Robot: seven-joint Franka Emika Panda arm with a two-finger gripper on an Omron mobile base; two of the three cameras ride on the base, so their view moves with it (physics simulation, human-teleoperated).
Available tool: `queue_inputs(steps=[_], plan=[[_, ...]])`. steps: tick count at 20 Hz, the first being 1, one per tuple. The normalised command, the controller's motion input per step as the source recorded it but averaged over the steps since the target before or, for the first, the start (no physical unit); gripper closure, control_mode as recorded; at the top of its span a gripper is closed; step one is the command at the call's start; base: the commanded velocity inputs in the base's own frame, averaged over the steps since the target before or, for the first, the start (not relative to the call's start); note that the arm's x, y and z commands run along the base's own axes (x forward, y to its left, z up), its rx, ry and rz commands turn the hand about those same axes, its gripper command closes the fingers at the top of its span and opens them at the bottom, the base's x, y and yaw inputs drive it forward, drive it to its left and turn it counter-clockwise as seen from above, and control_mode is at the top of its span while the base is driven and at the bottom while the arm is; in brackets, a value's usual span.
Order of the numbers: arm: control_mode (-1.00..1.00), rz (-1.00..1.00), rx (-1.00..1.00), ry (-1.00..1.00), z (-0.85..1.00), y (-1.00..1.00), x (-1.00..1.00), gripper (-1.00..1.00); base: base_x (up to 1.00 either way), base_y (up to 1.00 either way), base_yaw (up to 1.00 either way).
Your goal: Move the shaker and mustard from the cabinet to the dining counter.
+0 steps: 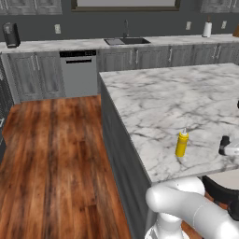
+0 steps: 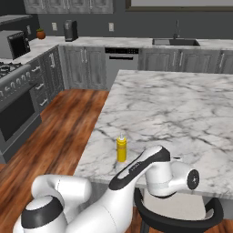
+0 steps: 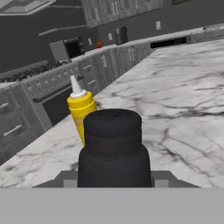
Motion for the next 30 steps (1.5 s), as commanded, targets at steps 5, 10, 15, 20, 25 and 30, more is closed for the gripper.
queue_inputs(steps=[5, 10, 15, 20, 25, 30], plan=[[-1.00, 0.00, 0.00, 0.00, -0.11, 0.00, 0.00, 1.00, 0.00, 0.00, 0.00], [-1.00, 0.00, 0.00, -0.03, -0.09, 0.00, 0.00, 1.00, 0.00, 0.00, 0.00], [-1.00, 0.00, 0.00, -0.09, -0.10, 0.00, 0.00, 1.00, 0.00, 0.00, 0.00], [-1.00, 0.00, 0.00, -0.09, -0.06, 0.00, 0.00, 1.00, 0.00, 0.00, 0.00], [-1.00, 0.00, 0.00, -0.05, -0.01, 0.01, 0.01, 1.00, 0.00, 0.00, 0.00], [-1.00, 0.00, 0.00, -0.02, -0.01, 0.01, 0.04, 1.00, 0.00, 0.00, 0.00]])
